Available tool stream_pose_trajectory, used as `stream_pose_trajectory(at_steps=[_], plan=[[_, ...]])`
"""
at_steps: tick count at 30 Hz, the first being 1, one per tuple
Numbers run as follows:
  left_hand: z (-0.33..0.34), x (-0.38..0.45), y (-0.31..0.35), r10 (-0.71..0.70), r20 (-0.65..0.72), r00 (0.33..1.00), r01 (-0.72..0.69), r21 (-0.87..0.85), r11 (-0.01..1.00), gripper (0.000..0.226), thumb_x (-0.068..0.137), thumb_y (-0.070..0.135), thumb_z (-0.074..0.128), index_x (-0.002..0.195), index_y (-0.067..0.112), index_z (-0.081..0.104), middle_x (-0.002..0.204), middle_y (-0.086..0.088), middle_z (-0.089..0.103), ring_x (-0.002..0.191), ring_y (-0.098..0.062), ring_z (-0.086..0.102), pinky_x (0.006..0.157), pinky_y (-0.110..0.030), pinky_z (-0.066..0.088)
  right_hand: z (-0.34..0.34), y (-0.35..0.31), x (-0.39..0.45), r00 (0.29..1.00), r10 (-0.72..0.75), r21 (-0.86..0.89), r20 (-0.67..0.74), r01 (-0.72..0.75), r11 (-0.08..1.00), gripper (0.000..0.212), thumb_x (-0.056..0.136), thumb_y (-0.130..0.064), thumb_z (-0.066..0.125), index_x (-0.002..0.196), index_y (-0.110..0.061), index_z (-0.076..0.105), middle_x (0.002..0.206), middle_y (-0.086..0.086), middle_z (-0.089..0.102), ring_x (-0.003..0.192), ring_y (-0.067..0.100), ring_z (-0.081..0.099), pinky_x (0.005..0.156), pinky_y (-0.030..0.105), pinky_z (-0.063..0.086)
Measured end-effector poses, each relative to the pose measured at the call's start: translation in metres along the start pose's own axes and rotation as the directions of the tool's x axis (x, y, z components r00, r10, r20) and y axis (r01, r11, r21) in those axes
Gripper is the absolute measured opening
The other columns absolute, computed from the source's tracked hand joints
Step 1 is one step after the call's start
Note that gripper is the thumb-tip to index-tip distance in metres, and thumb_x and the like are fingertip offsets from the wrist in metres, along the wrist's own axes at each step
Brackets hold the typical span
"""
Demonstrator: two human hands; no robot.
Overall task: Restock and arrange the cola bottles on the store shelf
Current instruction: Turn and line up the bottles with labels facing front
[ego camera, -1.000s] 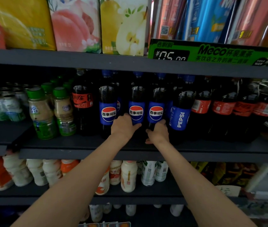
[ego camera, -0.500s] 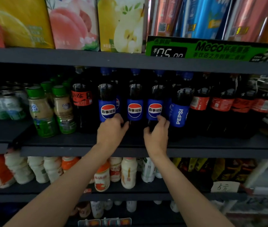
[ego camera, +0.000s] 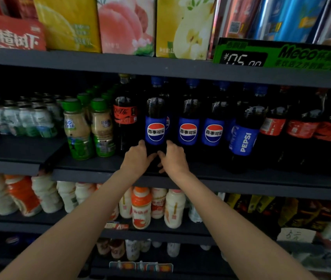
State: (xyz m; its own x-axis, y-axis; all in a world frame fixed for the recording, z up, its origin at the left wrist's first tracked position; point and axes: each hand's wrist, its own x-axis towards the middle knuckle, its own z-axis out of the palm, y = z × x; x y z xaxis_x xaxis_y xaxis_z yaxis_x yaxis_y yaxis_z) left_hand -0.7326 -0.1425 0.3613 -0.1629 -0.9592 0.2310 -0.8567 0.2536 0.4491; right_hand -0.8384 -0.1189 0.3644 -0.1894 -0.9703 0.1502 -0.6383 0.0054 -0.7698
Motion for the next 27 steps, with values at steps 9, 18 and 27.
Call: stream_pose_trajectory(at_steps=[9,18,27], plan=[[-0.005,0.014,-0.017,0.146,0.116,0.982,-0.132,-0.119,0.984,0.044,0.09,0.025,0.057,0.124,0.001,0.044,0.116,-0.021,0.059,0.106,-0.033,0.058,0.085,-0.038,0.048,0.014,0.004,-0.005,0.99,-0.021,-0.011,-0.136,0.02,1.0,0.024,0.094,-0.015,0.052,0.115,-0.004,0.051,0.095,0.019,0.065,0.072,0.027,0.069,0.057,0.037,0.059],[-0.001,0.016,-0.016,0.2,0.113,0.973,-0.181,-0.155,0.971,0.042,0.091,0.023,0.056,0.124,0.001,0.045,0.115,-0.022,0.061,0.106,-0.034,0.059,0.086,-0.037,0.049,0.02,0.008,0.0,0.972,-0.026,-0.088,-0.232,0.005,0.996,0.026,0.091,-0.024,0.057,0.106,-0.003,0.053,0.096,0.02,0.065,0.082,0.034,0.068,0.067,0.047,0.058],[0.002,0.023,-0.013,0.179,0.115,0.977,-0.16,-0.154,0.975,0.043,0.091,0.022,0.055,0.127,0.001,0.042,0.12,-0.022,0.059,0.11,-0.035,0.058,0.086,-0.035,0.046,0.024,0.009,0.008,0.966,-0.026,-0.121,-0.259,-0.006,0.993,0.022,0.093,-0.023,0.055,0.103,-0.004,0.051,0.094,0.021,0.064,0.081,0.036,0.067,0.066,0.048,0.058]])
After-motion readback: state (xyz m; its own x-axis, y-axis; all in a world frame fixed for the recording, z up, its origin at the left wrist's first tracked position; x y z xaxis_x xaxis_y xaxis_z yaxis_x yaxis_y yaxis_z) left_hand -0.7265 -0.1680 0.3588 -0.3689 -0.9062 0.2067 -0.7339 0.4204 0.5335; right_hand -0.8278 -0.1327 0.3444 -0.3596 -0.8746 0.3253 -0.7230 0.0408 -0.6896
